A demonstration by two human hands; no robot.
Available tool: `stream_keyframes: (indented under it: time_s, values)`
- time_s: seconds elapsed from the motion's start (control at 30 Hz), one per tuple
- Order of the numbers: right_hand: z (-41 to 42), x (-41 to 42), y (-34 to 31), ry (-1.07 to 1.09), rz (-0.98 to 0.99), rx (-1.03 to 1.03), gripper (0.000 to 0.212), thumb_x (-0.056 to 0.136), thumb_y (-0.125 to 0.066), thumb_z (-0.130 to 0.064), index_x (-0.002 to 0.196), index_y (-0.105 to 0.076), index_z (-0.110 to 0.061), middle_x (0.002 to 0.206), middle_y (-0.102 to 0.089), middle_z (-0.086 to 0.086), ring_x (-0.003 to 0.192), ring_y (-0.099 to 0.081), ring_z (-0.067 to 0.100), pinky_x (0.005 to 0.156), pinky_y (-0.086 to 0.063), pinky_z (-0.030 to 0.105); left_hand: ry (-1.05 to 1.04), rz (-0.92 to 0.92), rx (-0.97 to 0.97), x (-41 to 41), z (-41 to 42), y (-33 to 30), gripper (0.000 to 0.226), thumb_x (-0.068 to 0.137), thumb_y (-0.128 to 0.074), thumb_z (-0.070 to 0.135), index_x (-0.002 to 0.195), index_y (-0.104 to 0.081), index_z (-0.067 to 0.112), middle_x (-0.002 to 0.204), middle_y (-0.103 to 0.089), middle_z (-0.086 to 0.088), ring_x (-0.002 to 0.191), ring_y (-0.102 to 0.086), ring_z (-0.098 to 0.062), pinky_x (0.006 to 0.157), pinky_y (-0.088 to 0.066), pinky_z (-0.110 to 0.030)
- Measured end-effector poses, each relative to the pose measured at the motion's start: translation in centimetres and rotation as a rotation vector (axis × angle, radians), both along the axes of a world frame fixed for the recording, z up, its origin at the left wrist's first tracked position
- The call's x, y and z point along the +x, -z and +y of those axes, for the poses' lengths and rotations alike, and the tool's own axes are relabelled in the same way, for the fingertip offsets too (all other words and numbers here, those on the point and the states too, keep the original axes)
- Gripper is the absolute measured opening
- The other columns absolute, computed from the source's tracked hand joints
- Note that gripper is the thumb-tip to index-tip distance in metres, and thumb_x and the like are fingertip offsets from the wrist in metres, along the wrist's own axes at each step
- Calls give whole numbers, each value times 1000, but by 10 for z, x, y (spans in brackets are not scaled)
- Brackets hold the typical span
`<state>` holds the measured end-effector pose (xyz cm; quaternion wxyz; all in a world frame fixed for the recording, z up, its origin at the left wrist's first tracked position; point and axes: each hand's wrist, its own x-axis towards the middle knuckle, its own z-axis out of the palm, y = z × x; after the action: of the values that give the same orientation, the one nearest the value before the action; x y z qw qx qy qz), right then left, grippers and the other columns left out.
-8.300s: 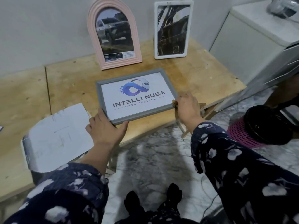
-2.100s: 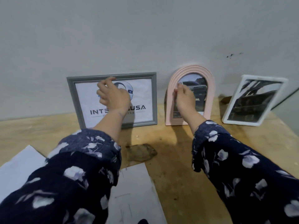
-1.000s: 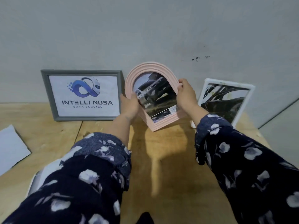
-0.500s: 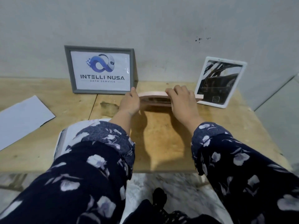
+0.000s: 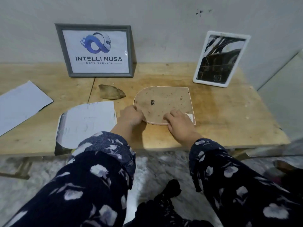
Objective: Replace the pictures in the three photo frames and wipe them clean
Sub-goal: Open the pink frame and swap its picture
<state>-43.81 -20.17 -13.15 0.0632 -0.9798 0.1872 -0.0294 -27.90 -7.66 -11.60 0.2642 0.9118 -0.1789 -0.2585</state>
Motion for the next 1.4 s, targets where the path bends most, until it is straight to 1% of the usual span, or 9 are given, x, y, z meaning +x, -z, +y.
stream_keyframes:
  time_s: [0.13, 0.23, 0.37, 0.6, 0.77, 1.0, 1.17, 1.3, 1.4]
  values:
    - [-19, -7, -7, 264, -94, 228, 45, 93, -55, -39, 132, -49, -18, 133, -51, 4, 124, -42, 23, 103, -38, 38, 43, -69, 83, -3, -6, 1, 49, 94, -45, 29, 140, -42, 12, 140, -43, -13, 130, -34, -35, 107, -34, -46]
    - [-52, -9, -12, 527, 54, 438, 82, 79, -71, -48, 143, -34, -12, 143, -39, 9, 132, -33, 30, 108, -32, 41, 85, -96, 88, -3, -15, -2, 56, 90, -55, 22, 142, -37, 11, 144, -33, -11, 131, -27, -35, 106, -31, -45]
    - [-74, -5, -12, 617, 187, 621, 110, 58, -87, -47, 145, -30, -9, 147, -32, 9, 133, -36, 31, 111, -34, 43, 83, -81, 120, 0, -30, -2, 61, 89, -58, 28, 141, -34, 9, 145, -28, -12, 131, -26, -35, 105, -33, -46]
    - [-87, -2, -14, 528, 271, 617, 101, 63, -88, -30, 143, -31, -10, 146, -27, 9, 132, -38, 29, 111, -34, 40, -20, -80, 215, -2, -52, 2, 59, 91, -52, 29, 141, -32, 3, 144, -19, -11, 130, -23, -34, 103, -34, -44]
    - [-96, -4, -11, 472, 303, 619, 106, 61, -90, -27, 145, -29, -8, 150, -24, 9, 135, -34, 28, 111, -33, 38, -157, -63, 224, -8, -69, 6, 70, 82, -59, 32, 139, -32, 3, 139, -23, -10, 125, -26, -34, 100, -35, -47]
    - [-99, -4, -8, 463, 277, 644, 108, 58, -91, -26, 144, -28, -6, 147, -25, 7, 133, -36, 26, 110, -34, 37, -335, -17, 251, -5, -87, -3, 72, 79, -63, 43, 133, -40, 3, 139, -31, -12, 129, -27, -33, 105, -26, -44]
    - [-98, -2, -9, 458, 284, 644, 108, 58, -92, -25, 142, -28, -5, 147, -25, 7, 130, -39, 26, 108, -37, 36, -431, 148, 227, 27, -87, 4, 72, 65, -58, 48, 123, -48, 6, 129, -41, -17, 118, -36, -34, 97, -42, -45]
    - [-96, 2, -11, 463, 307, 612, 108, 59, -91, -25, 143, -27, -4, 147, -24, 7, 127, -42, 27, 106, -40, 37, -402, 182, 292, 72, -92, 65, 97, 39, -69, 63, 119, -55, 9, 117, -55, -16, 105, -53, -37, 88, -49, -47]
    - [-94, 5, -12, 463, 331, 595, 109, 59, -91, -26, 144, -25, -4, 148, -22, 7, 128, -42, 27, 106, -41, 38, -315, 201, 289, 72, -94, 53, 93, 47, -75, 58, 123, -55, 7, 119, -58, -19, 107, -55, -41, 90, -49, -49]
